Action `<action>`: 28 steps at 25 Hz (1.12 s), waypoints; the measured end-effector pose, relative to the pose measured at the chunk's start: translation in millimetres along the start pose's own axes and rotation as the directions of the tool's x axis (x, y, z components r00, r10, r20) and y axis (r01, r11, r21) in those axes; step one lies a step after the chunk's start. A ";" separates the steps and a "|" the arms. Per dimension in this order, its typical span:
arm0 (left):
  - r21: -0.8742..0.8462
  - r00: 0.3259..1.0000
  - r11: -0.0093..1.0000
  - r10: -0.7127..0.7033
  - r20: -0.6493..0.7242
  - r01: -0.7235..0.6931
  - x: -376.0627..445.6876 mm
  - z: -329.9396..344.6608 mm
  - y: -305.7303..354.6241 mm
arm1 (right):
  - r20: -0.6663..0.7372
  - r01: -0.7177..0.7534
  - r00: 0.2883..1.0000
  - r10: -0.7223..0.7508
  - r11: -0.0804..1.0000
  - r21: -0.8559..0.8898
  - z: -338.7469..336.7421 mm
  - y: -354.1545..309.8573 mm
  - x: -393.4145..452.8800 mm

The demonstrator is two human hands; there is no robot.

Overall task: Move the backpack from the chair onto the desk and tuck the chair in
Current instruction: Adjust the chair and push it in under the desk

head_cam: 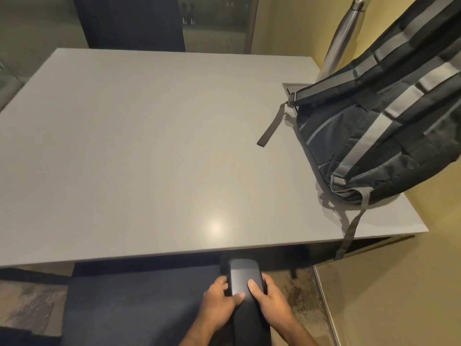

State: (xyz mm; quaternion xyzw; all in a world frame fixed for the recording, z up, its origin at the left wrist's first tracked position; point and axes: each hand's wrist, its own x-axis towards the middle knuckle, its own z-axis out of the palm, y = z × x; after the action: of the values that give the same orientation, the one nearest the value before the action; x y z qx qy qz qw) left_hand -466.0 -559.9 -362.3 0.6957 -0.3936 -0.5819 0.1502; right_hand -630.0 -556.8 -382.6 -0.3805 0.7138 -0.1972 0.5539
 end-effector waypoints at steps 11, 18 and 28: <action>0.762 0.861 0.566 0.508 -0.021 -0.315 -91.8 -186.5 12.3 | -0.072 0.240 0.956 -0.285 0.898 -0.368 45.7 -100.8 -86.7; 0.881 0.827 0.448 0.546 -0.134 -0.153 -140.8 -352.4 -25.8 | 0.174 0.503 0.850 -0.497 0.669 -0.547 189.9 -200.4 -138.3; 0.847 0.836 0.531 0.473 -0.277 -0.019 -163.5 -484.5 -126.7 | 0.385 0.678 0.710 -0.590 0.423 -0.602 388.5 -238.0 -176.5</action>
State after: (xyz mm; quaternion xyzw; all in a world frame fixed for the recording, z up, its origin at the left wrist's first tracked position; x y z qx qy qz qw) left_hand 28.6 -480.8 -199.2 0.7387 -0.6642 -0.1141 -0.0132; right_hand -170.1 -518.6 -222.0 -0.8125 0.5013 -0.0795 0.2868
